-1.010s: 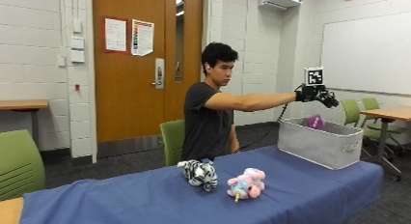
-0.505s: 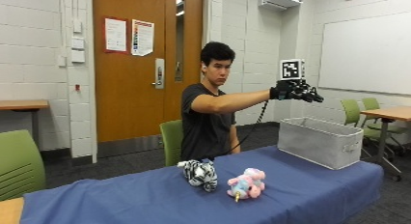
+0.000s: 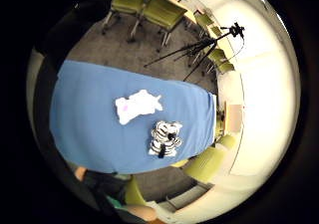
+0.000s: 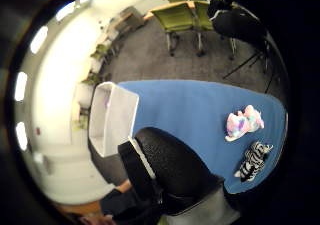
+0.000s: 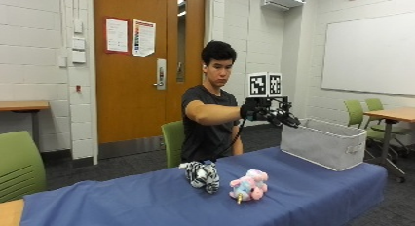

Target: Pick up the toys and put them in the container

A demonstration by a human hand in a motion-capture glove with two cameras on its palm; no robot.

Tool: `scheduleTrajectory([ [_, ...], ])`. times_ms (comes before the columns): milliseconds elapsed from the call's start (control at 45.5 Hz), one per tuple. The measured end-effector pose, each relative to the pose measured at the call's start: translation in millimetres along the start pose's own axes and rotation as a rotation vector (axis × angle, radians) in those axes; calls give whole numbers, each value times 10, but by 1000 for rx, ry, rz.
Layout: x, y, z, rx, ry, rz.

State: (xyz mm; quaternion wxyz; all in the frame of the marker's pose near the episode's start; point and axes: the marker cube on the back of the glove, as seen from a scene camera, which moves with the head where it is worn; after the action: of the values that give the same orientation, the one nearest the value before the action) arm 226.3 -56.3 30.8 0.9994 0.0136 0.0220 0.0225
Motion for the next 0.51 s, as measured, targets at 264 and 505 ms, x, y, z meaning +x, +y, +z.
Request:
scheduleTrajectory([
  [264, 546, -36, 847, -92, -49, 60],
  [505, 728, 45, 1526, -177, -56, 91],
])
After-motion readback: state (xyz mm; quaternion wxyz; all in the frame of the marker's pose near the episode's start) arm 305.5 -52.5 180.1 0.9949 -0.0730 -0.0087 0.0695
